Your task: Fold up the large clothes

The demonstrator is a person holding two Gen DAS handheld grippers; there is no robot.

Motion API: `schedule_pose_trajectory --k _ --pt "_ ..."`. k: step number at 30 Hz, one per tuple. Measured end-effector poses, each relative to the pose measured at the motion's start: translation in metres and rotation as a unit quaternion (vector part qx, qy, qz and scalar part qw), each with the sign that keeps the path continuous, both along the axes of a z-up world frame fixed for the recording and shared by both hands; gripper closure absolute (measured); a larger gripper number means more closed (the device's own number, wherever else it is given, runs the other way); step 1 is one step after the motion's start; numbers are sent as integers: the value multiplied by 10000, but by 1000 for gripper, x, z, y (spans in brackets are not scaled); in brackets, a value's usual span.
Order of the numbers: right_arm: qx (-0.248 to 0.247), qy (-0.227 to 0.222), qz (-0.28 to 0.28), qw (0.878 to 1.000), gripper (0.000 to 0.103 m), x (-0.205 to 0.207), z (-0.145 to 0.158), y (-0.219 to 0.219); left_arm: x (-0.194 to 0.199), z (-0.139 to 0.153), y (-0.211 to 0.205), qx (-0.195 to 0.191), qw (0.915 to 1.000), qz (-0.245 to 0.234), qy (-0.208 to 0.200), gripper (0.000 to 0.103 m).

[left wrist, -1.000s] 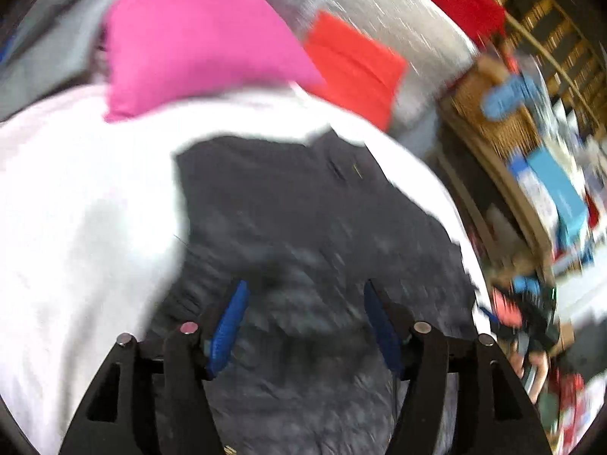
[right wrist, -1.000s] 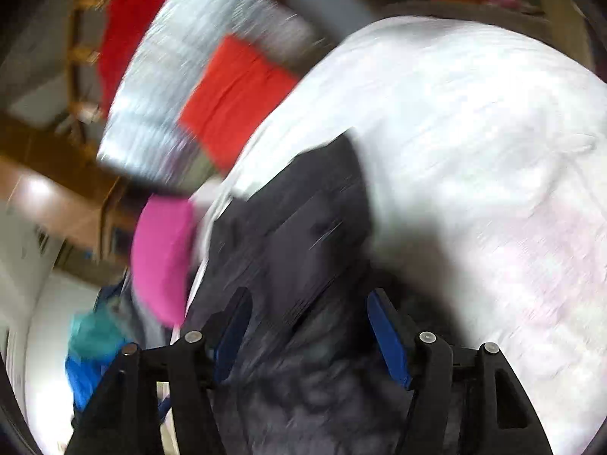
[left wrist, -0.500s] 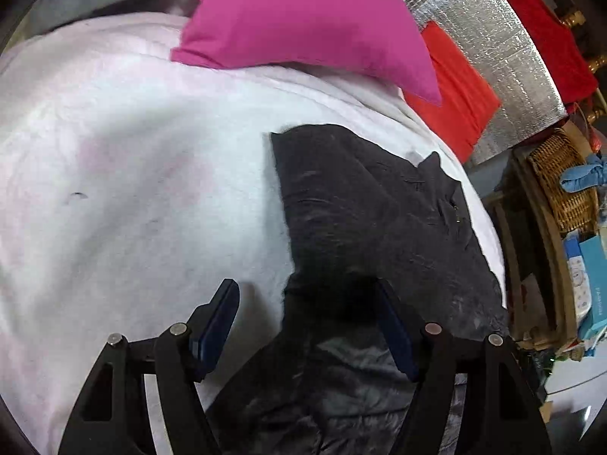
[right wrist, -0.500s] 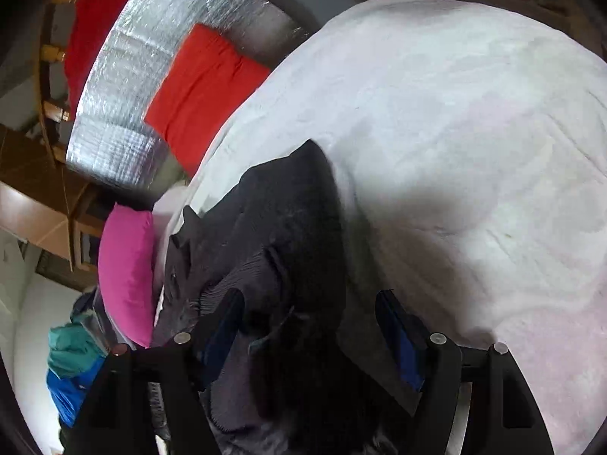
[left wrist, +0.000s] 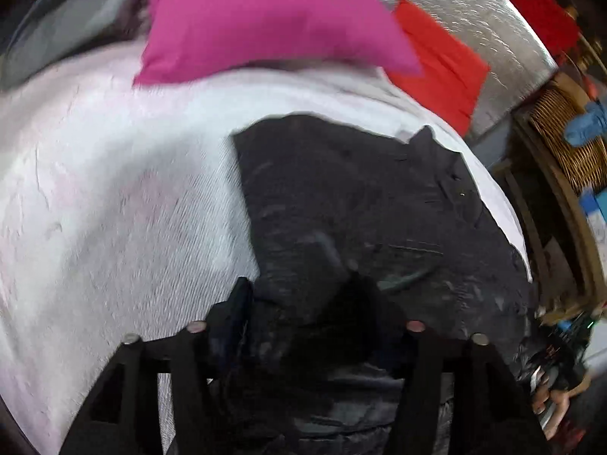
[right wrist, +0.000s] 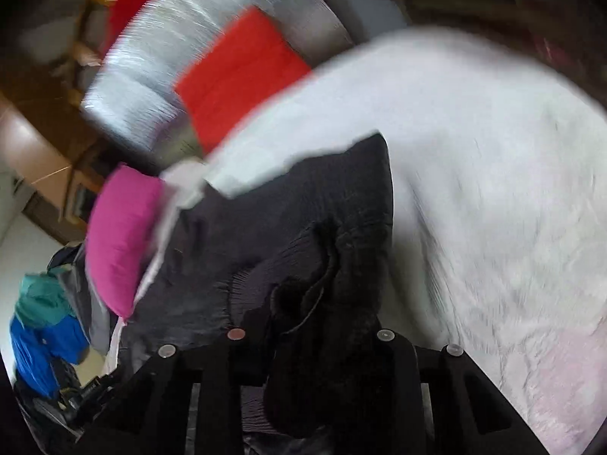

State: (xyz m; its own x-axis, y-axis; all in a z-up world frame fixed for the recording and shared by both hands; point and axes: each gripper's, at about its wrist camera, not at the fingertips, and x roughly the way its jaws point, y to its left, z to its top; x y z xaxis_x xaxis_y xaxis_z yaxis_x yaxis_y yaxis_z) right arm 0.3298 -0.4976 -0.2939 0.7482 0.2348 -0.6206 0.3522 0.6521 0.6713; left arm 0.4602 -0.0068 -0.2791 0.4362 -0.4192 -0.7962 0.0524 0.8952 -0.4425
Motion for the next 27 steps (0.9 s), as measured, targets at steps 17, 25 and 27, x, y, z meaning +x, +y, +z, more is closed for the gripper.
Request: schedule_pose_trajectory --k 17,25,27 --pt "-443 -58 -203 9988 63 52 8 -19 54 8 6 -43 9989 274 -374 36" --pt "-951 -610 -264 9932 77 32 43 -9 44 33 -22 362 9941 -201 -999 61" --pt "-862 -165 -290 9957 77 35 25 -13 46 27 -26 634 9938 -238 -887 58"
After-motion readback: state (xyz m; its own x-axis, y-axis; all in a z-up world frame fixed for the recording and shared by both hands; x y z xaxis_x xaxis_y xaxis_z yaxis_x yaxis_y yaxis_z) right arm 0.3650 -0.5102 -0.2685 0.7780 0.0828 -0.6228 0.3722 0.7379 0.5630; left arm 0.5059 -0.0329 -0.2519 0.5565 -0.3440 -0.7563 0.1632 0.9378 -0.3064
